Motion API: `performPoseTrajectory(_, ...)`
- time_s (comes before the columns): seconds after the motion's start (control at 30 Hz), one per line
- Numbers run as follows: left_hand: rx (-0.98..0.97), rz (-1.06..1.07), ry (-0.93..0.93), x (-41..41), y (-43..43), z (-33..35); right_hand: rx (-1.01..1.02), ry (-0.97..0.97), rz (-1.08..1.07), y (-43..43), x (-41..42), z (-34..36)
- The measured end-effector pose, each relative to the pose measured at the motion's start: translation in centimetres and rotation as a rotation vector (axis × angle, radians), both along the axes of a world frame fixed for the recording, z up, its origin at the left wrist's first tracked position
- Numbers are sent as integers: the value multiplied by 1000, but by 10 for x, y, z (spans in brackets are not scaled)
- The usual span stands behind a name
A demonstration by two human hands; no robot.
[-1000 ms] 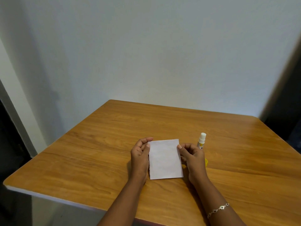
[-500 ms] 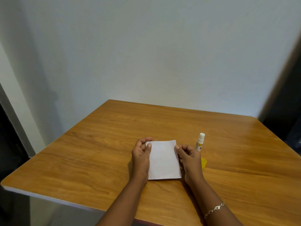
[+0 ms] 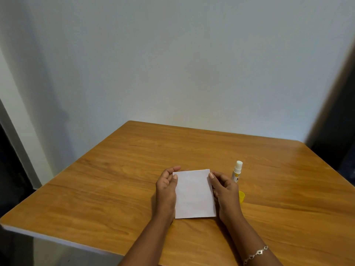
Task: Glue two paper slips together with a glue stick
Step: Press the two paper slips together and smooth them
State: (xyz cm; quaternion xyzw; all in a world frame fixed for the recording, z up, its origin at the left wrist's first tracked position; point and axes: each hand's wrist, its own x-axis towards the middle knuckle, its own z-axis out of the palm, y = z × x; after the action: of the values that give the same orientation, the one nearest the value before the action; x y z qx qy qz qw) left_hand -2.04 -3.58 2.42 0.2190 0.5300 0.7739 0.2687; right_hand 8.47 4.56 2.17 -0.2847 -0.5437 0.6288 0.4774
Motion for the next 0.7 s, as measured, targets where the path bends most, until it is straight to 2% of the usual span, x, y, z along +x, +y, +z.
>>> performPoseTrajectory(0.17, 26, -40, 4, 0, 0, 0, 28, -31, -25, 3, 1, -2)
performPoseTrajectory(0.57, 5, 112, -26, -3, -2, -5, 186, -138, -48, 3, 5, -4)
performPoseTrajectory(0.7, 19, 186, 65, -4, -5, -4, 217, -164, -35, 2, 5, 0)
